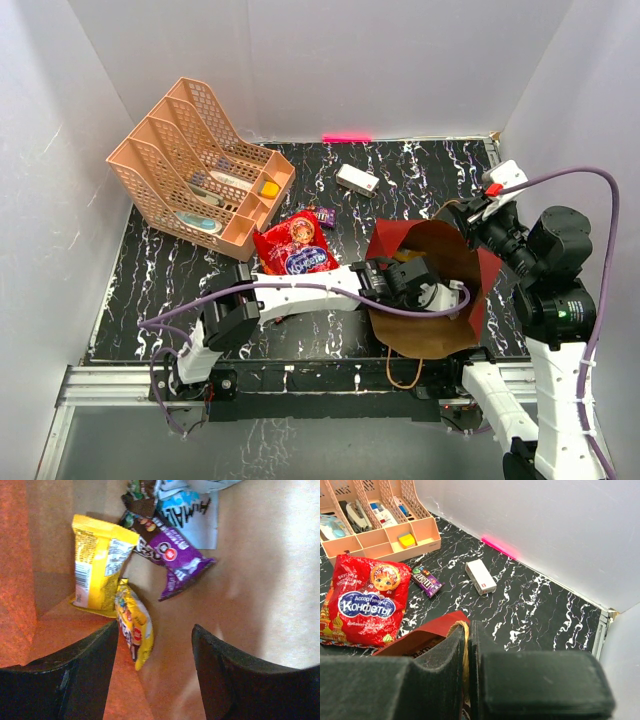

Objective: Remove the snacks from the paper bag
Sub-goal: Take out the snack from the paper bag, then place the snack at the center of the board, then take out the snack from the paper bag.

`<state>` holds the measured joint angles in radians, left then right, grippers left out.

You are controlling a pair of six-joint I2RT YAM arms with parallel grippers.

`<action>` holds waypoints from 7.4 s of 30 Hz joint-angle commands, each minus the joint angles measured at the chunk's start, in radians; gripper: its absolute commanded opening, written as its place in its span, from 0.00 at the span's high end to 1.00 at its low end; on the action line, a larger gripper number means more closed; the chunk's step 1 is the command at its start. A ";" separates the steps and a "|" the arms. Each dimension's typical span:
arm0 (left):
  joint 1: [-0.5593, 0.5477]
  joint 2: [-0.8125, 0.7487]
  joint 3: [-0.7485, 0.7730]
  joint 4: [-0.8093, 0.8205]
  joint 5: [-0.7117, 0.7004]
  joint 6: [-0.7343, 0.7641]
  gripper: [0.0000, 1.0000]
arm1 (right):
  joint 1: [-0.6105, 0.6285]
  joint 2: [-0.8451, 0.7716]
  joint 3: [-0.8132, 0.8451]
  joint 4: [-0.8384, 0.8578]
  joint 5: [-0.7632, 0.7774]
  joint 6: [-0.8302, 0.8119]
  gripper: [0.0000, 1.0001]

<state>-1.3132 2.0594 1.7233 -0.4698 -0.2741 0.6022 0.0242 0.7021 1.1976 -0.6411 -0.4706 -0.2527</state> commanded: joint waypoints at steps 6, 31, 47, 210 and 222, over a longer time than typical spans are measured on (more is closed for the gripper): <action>0.019 -0.187 -0.148 0.155 0.052 -0.001 0.38 | 0.000 -0.010 0.062 0.081 -0.017 0.011 0.92; 0.078 -0.049 -0.195 0.257 -0.169 0.133 0.40 | 0.000 -0.001 0.111 0.050 -0.025 -0.003 0.92; 0.114 -0.032 -0.183 0.208 -0.136 0.080 0.74 | -0.001 0.003 0.127 0.059 -0.030 -0.008 0.92; -0.086 -0.317 -0.445 0.447 0.335 0.012 0.52 | -0.001 -0.071 -0.077 0.128 -0.305 -0.050 0.92; 0.013 -0.192 -0.419 0.497 0.423 0.058 0.54 | 0.000 -0.066 -0.048 0.119 -0.306 -0.059 0.92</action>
<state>-1.3224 1.8320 1.2659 -0.0025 0.1257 0.6182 0.0242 0.6384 1.1011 -0.5747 -0.7666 -0.3061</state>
